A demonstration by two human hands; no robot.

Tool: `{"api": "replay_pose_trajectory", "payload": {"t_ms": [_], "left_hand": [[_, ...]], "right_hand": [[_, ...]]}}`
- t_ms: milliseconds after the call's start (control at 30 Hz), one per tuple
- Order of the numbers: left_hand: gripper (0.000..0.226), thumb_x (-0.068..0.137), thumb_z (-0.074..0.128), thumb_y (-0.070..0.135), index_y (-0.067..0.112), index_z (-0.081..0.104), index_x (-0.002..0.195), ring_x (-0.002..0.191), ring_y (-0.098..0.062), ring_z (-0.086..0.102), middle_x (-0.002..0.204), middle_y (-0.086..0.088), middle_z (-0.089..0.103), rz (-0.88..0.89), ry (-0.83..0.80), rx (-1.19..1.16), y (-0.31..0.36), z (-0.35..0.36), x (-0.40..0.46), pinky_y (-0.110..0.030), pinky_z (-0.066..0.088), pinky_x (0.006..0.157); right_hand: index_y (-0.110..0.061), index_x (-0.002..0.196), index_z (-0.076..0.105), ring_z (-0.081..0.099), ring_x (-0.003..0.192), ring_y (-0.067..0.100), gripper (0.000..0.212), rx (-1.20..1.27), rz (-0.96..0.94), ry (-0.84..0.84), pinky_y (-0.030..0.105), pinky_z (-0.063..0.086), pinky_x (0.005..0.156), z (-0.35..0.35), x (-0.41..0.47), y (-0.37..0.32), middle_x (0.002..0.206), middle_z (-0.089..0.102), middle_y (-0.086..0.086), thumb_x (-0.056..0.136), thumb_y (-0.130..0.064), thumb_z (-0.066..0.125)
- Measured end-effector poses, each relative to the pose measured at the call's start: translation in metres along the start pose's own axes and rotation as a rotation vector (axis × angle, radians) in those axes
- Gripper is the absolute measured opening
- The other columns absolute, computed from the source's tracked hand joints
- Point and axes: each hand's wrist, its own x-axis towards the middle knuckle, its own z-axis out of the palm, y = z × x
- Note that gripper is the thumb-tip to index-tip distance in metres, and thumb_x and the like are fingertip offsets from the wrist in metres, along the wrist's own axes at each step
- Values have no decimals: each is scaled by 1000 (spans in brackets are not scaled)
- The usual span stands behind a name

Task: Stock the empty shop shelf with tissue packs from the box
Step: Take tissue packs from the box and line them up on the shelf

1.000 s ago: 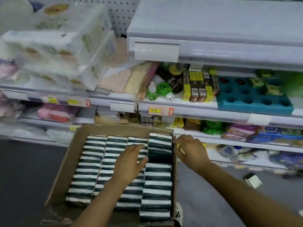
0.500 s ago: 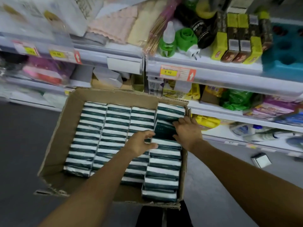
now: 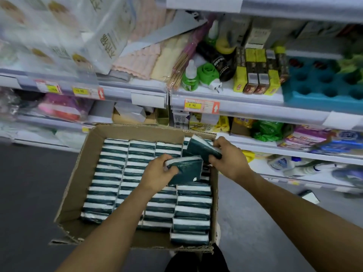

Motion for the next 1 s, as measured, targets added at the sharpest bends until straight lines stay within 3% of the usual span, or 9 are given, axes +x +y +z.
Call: {"api": "replay_pose_trajectory", "payload": {"t_ms": [100, 167, 233, 367, 500, 600, 700, 800, 1000], "left_hand": [[10, 96, 56, 16, 24, 58, 101, 76, -24, 58, 90, -14, 62, 19, 164, -248, 22, -19, -22, -38, 49, 67], [11, 100, 49, 16, 21, 55, 108, 75, -19, 58, 94, -9, 62, 29, 239, -367, 43, -30, -36, -36, 50, 60], [17, 103, 42, 15, 22, 53, 114, 78, -11, 58, 97, 3, 61, 70, 277, -421, 67, -41, -46, -30, 49, 63], [23, 105, 37, 13, 25, 56, 109, 88, -14, 59, 100, 1, 62, 222, 321, -404, 117, -60, -58, -20, 48, 70], [18, 104, 42, 23, 30, 58, 103, 88, -22, 61, 95, -5, 65, 297, 313, -249, 165, -62, -68, -37, 47, 77], [17, 104, 43, 25, 26, 60, 104, 87, -9, 58, 96, 2, 64, 339, 346, -232, 209, -52, -79, -25, 43, 73], [20, 103, 45, 23, 17, 64, 100, 80, 0, 57, 92, 4, 64, 419, 388, -325, 265, -29, -98, -17, 41, 64], [18, 101, 50, 30, 20, 65, 96, 79, 1, 60, 91, 6, 65, 481, 433, -418, 320, 2, -117, -16, 44, 64], [10, 95, 62, 31, 23, 66, 91, 64, 10, 57, 86, 6, 65, 600, 447, -556, 441, 43, -136, -11, 43, 53]], "right_hand": [[-24, 99, 45, 63, 80, 20, 24, 275, 19, 56, 39, 53, 70, -30, -16, -3, 86, 62, -6, 86, -26, 66], [-27, 108, 49, 64, 83, 13, 27, 395, -22, 110, 41, 55, 74, -50, -27, -3, 92, 63, -9, 87, -24, 66], [-28, 120, 52, 64, 93, 5, 36, 494, -83, 136, 38, 56, 80, -71, -36, -4, 104, 64, -11, 88, -21, 66], [-25, 128, 55, 56, 107, -10, 39, 535, -206, 149, 26, 51, 91, -123, -54, -6, 116, 59, -23, 91, -15, 65], [-32, 118, 60, 60, 100, 5, 32, 520, -259, 167, 12, 49, 76, -179, -74, 3, 108, 62, -20, 91, -16, 66], [-26, 123, 61, 56, 103, 1, 34, 478, -286, 203, -2, 40, 71, -224, -94, 25, 114, 61, -15, 90, -18, 67], [-28, 121, 61, 58, 97, -4, 34, 455, -349, 253, 4, 44, 75, -274, -117, 55, 115, 63, -13, 89, -19, 68], [-27, 118, 62, 59, 80, -11, 32, 464, -388, 272, 8, 46, 58, -332, -145, 89, 106, 64, -16, 89, -13, 67], [-25, 115, 62, 60, 69, -8, 29, 455, -422, 447, 15, 47, 49, -447, -178, 161, 101, 65, -11, 89, -14, 68]]}}
